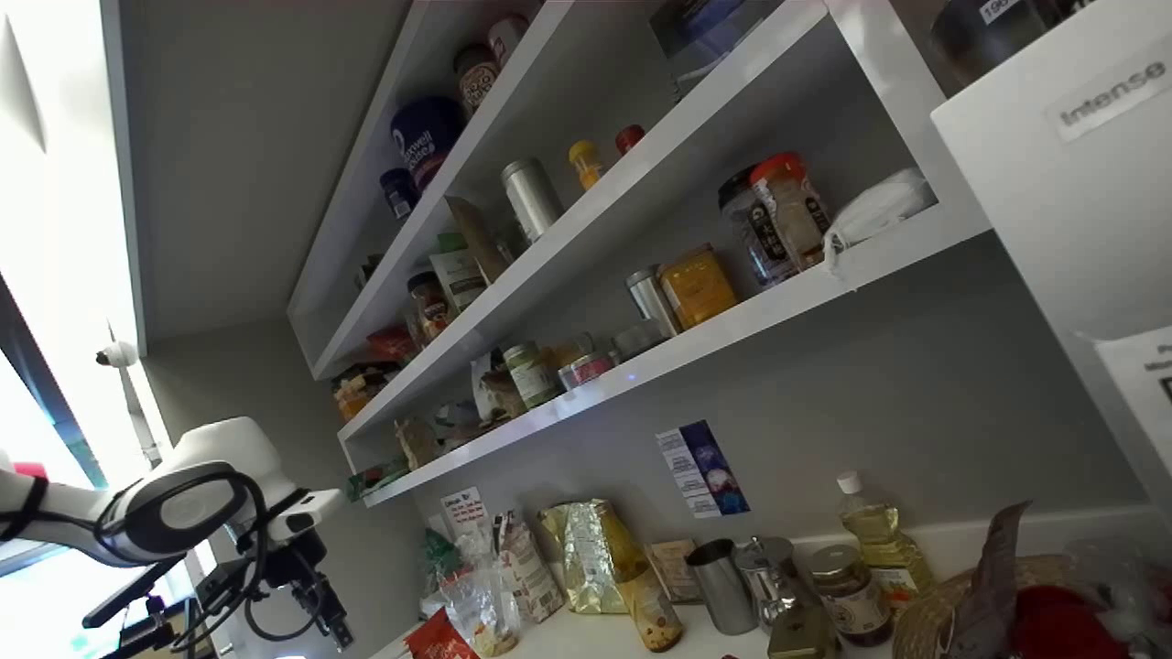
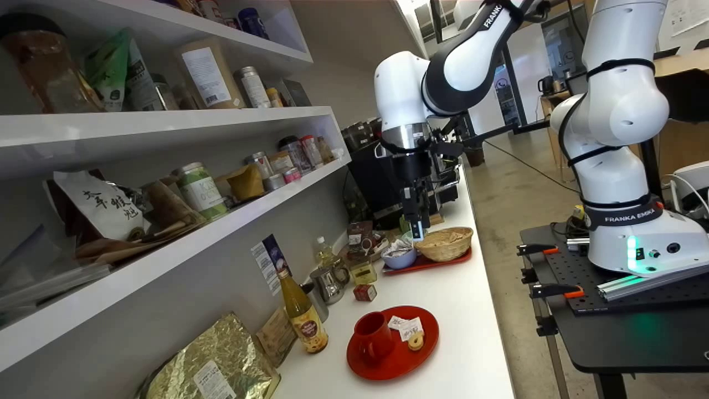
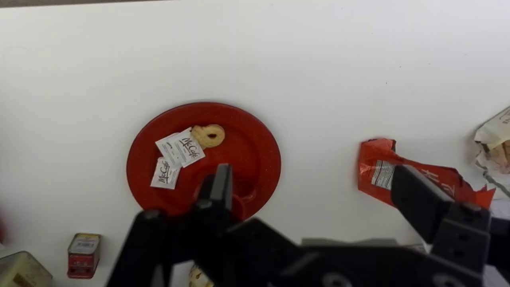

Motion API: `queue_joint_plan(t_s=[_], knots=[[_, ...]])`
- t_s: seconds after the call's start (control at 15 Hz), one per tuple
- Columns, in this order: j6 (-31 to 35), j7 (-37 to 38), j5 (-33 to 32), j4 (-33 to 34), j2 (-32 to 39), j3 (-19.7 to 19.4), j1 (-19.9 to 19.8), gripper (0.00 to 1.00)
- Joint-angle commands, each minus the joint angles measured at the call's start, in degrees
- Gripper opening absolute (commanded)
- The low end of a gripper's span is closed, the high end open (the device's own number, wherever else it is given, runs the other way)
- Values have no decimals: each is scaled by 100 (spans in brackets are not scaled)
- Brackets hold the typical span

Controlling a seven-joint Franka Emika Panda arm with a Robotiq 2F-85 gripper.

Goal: Place the orange packet of coffee on the right side of the bottom shelf

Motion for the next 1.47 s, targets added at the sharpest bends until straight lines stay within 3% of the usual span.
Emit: queue_joint_plan(t_s=[0.0,0.27,0.6,0.8,1.07,1.2,1.4], knots=[[310,-134,534,130,680,131,532,100],[710,-454,1138,486,1874,466,1132,100],[1554,-223,495,1085,3378,698,1165,100],[2401,194,-883,1428,4191,272,1297,100],[3003,663,-2640,2197,4942,-929,2103,100],[3112,635,-3000,2665,5250,-1251,2460,100],[3274,553,-3035,3250,5639,-1443,2970,100]])
